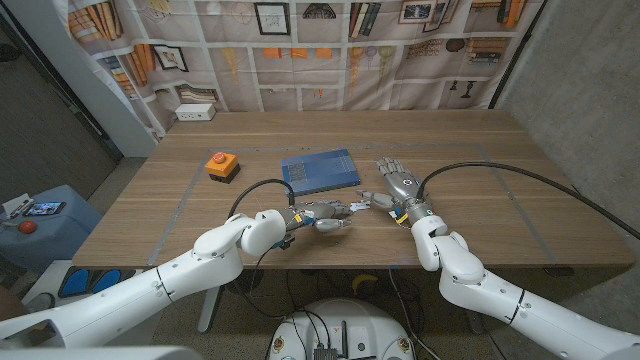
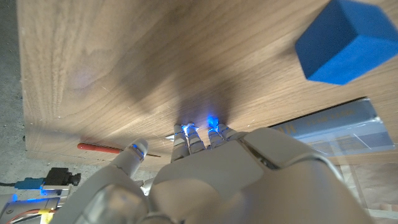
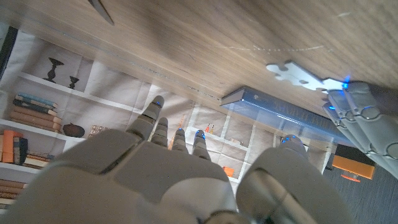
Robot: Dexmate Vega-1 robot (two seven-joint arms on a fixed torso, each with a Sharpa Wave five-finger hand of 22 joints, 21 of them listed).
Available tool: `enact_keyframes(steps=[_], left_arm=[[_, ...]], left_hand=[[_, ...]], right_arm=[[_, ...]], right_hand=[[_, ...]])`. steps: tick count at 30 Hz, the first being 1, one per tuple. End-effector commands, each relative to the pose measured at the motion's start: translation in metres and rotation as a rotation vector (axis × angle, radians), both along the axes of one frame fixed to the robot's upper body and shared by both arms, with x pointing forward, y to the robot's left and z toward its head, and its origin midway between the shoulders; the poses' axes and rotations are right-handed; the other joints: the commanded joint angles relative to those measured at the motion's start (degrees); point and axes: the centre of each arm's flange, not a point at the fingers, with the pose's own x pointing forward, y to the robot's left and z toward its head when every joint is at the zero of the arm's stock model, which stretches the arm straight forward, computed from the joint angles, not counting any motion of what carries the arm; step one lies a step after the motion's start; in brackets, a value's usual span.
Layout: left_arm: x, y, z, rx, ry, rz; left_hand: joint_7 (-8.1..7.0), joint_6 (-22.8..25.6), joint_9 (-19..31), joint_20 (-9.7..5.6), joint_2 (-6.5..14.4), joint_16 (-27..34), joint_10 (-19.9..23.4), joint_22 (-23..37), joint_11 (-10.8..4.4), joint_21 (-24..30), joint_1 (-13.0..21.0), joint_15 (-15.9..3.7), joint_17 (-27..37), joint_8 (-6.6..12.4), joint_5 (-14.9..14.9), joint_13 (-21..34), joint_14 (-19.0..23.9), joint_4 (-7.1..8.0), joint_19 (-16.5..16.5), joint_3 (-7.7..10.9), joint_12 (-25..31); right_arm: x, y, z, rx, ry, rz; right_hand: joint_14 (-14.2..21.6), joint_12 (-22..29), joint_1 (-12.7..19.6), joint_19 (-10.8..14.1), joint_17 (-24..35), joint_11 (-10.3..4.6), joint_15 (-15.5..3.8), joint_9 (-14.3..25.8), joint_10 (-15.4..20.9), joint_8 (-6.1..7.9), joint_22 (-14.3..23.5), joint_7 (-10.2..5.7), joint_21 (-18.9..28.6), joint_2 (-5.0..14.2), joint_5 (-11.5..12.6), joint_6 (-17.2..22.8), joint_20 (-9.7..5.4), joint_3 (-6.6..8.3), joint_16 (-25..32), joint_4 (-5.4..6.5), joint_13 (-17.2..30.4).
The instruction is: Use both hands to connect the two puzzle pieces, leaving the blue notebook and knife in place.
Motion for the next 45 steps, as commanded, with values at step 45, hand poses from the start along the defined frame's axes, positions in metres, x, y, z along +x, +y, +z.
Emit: enact_keyframes(steps=[45], left_arm=[[0.0, -0.001, 0.0, 0.0, -0.003, -0.01]], left_hand=[[0.14, 0.6, 0.1, -1.76, 7.4, -0.2, 1.5, 0.0, 1.07, 0.0, 0.7, -1.3, 0.2, 0.26, -0.1, 0.0, -0.6, -0.05, -5.8, 0.9, 0.3]], right_arm=[[0.024, -0.002, -0.021, -0.019, 0.093, -0.051]], right_hand=[[-0.7, -0.3, -1.2, -0.5, 0.0, 0.46, 0.73, 0.1, -1.7, -0.27, 0.2, 0.05, 0.2, -0.44, 0.3, -1.7, 0.03, -0.99, -0.3, 0.42, 0.1]])
